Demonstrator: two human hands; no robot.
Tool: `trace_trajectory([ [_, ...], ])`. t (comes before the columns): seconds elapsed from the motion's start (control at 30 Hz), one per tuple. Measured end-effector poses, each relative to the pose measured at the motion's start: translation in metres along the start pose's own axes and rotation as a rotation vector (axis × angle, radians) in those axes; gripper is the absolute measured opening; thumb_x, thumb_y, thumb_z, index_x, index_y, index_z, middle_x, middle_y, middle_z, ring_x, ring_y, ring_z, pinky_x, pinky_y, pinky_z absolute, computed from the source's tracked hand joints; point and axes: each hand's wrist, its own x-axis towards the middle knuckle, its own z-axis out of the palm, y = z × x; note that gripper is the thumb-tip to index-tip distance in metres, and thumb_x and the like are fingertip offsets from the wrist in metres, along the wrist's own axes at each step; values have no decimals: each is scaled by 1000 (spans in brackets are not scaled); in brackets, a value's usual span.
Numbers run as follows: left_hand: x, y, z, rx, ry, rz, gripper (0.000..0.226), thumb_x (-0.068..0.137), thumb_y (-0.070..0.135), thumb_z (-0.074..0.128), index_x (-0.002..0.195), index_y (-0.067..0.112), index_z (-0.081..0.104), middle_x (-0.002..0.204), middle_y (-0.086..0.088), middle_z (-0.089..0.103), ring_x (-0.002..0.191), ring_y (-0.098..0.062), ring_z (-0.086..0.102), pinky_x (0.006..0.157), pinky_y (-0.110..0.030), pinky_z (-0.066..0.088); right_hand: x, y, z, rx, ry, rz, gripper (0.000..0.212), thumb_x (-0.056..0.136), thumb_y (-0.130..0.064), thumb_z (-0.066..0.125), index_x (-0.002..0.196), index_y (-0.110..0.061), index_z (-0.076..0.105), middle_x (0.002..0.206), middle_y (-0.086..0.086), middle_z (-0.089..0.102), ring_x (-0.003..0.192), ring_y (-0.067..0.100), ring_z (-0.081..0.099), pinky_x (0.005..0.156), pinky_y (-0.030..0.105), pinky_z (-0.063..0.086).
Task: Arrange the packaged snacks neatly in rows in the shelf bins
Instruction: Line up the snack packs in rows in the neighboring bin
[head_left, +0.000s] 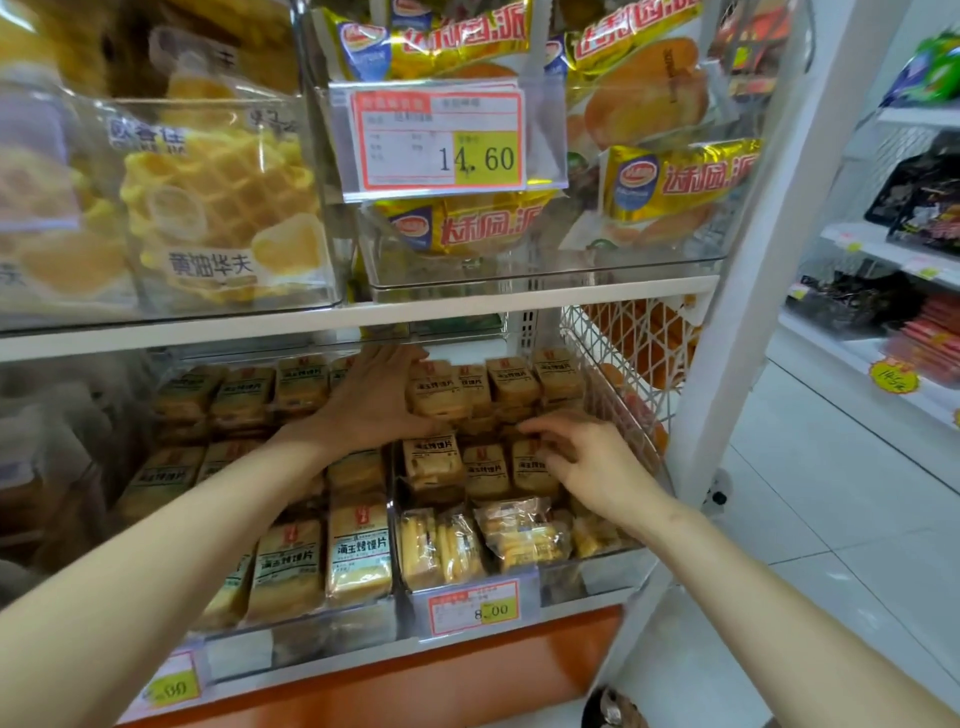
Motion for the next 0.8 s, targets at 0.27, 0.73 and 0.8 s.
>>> trace_trajectory([
  [0.27,11,74,54,0,-177,144,87,68,52,73,139,22,31,145,-2,33,136,-24,21,113,-41,17,12,1,-25,125,251,68,39,87,2,53,120,-16,60,118,-2,63,103,13,61,91,21,46],
  [0.73,22,63,78,49,-310,113,76,74,44,71,136,21,34,142,-2,34,133,-25,24,108,-45,28,9,17,-14,-122,47,124,40,89,-1,53,126,-13,54,130,5,55,121,20,50,95,18,34],
  [0.8,22,62,73,77,-344,103,82,74,46,71,140,21,29,144,-3,30,135,-26,21,111,-45,23,10,17,-11,-133,-18,127,43,90,-1,51,131,-12,48,134,8,51,124,23,48,98,21,34],
])
